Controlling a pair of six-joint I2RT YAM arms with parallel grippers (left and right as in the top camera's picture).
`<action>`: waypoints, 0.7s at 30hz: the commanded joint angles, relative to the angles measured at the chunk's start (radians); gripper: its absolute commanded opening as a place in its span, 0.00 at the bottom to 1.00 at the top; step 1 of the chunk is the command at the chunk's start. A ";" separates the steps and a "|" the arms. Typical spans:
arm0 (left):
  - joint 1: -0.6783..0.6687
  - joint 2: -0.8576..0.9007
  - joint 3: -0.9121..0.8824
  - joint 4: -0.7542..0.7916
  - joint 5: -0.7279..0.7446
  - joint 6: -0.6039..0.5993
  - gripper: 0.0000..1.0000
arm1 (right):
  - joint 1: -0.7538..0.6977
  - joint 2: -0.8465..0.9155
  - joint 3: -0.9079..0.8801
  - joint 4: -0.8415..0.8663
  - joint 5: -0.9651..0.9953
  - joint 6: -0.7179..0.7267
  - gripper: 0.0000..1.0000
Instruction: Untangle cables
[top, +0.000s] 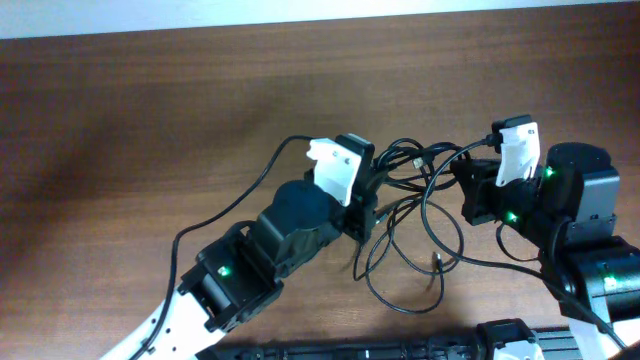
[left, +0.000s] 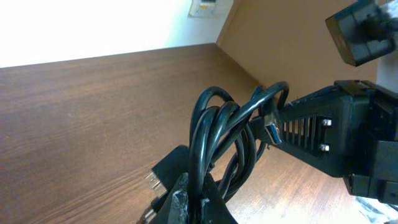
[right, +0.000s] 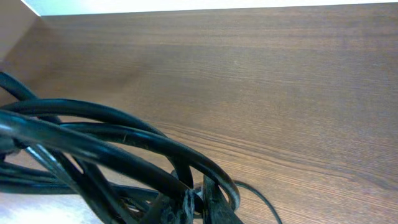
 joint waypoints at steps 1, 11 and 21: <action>0.026 -0.139 0.013 -0.003 -0.191 0.010 0.00 | -0.041 0.032 -0.002 -0.027 0.322 0.008 0.07; 0.026 -0.199 0.013 -0.018 -0.237 0.010 0.00 | -0.041 0.077 -0.002 -0.029 0.321 0.044 0.10; 0.026 -0.199 0.013 -0.025 -0.267 0.010 0.00 | -0.041 0.077 -0.002 -0.023 0.188 -0.024 0.99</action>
